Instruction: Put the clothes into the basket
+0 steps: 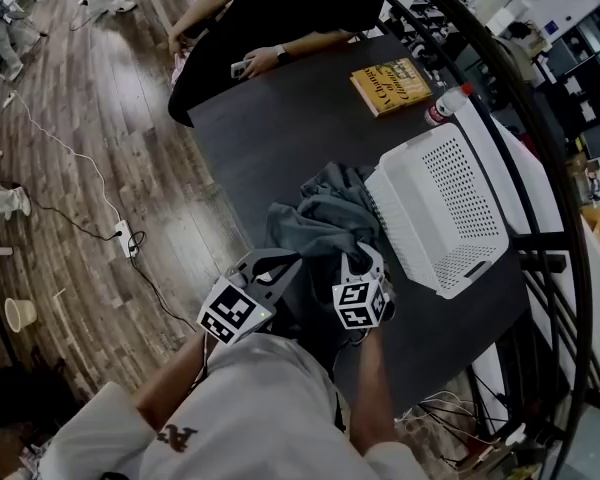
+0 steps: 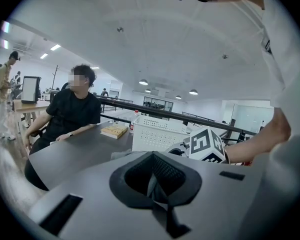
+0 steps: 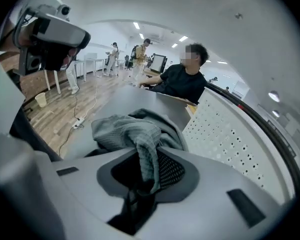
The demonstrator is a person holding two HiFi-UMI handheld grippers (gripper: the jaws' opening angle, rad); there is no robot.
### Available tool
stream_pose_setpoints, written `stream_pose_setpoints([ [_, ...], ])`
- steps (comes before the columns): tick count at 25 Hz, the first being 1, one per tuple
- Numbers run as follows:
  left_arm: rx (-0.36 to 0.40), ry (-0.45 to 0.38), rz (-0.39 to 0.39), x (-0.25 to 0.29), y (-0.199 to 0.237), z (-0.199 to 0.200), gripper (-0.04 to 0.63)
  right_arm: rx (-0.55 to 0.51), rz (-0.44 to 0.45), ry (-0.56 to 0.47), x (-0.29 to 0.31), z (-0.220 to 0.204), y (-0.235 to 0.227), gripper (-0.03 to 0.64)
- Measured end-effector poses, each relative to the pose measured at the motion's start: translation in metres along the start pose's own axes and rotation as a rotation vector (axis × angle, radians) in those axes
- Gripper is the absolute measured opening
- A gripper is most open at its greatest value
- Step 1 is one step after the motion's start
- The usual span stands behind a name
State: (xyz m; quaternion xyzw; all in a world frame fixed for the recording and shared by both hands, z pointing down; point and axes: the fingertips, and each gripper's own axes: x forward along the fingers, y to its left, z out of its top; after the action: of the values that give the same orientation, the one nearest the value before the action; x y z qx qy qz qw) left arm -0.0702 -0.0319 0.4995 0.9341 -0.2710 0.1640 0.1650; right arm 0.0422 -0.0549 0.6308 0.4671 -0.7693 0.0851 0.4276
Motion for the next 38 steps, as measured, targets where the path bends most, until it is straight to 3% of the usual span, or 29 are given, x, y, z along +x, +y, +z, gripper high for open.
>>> stream_pose_setpoints([
  [17, 0.027, -0.042, -0.028, -0.007, -0.012, 0.023, -0.008, 0.456, 0.098, -0.383, -0.078, 0.067, 0.000, 0.081],
  [23, 0.054, -0.067, -0.034, -0.006, -0.023, 0.041, -0.008, 0.510, 0.113, -0.520, -0.118, 0.096, -0.012, 0.080],
  [38, 0.104, -0.152, 0.011, -0.008, -0.043, 0.095, -0.008, 0.481, 0.100, -0.811, -0.199, 0.155, -0.060, 0.078],
])
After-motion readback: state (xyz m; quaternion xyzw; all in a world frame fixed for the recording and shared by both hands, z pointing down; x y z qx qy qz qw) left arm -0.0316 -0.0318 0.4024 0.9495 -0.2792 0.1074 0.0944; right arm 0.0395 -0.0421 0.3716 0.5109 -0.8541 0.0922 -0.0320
